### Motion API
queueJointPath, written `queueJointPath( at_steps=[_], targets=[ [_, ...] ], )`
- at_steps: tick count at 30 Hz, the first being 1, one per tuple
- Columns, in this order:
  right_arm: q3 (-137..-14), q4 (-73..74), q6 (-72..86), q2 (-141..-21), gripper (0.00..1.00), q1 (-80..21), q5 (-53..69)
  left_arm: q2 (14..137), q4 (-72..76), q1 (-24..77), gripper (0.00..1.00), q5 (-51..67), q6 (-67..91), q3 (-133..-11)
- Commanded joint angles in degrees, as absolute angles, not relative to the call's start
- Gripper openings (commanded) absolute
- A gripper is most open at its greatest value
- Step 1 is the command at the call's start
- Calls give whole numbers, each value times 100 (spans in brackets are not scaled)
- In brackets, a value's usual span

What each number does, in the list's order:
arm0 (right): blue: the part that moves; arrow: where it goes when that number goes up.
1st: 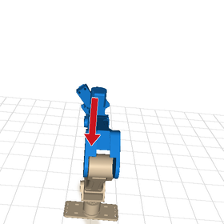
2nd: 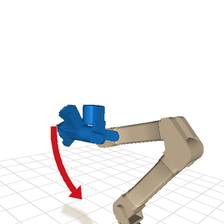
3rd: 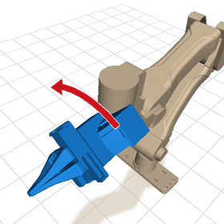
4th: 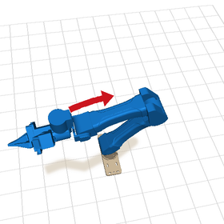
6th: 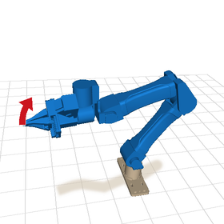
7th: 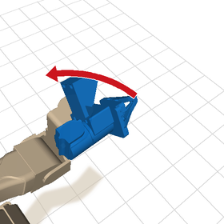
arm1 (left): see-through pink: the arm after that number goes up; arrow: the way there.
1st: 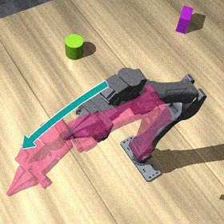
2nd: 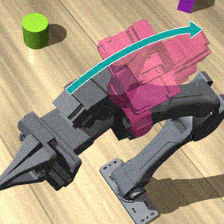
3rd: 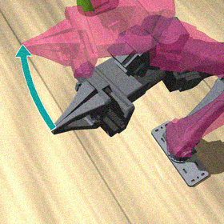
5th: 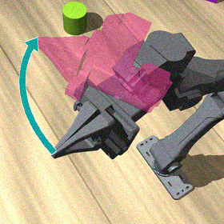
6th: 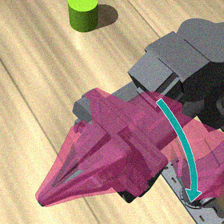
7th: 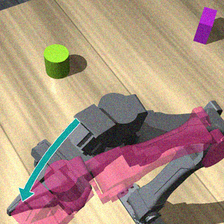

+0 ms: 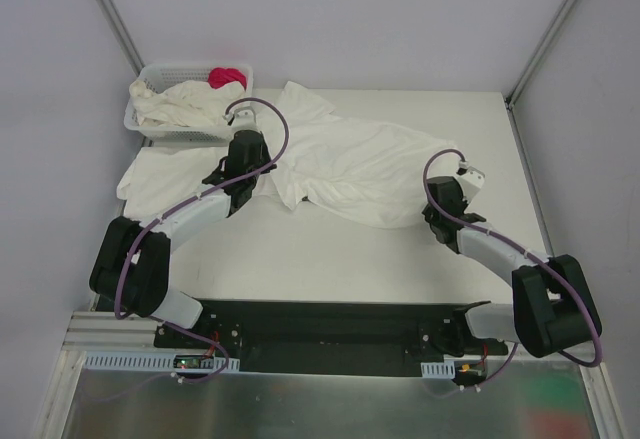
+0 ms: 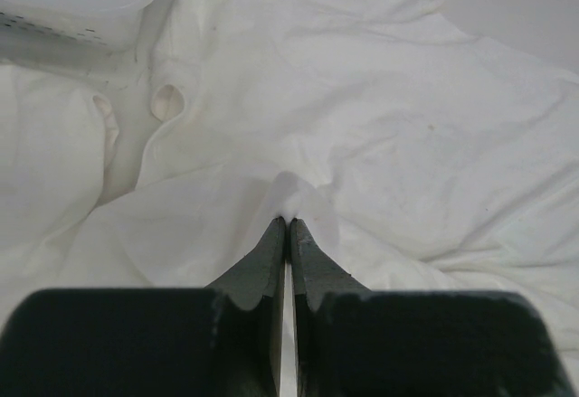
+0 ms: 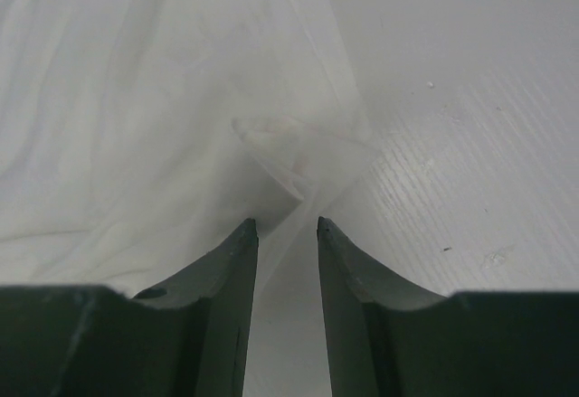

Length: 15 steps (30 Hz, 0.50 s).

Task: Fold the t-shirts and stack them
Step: Flatten out the tshirt

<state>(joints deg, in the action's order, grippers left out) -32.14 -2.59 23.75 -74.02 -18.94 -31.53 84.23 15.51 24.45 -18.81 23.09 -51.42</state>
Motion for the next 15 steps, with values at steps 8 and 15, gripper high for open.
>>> queueJointPath(
  at_steps=[8,15],
  targets=[
    [-3971,-220,2285,-7953,35,-1652,-3279,8086,1617,2496,0,-2030,2215,-5309],
    [-4472,-211,2391,-8569,35,-1635,-3050,7902,1617,2496,0,-2127,2171,-5203]
  ],
)
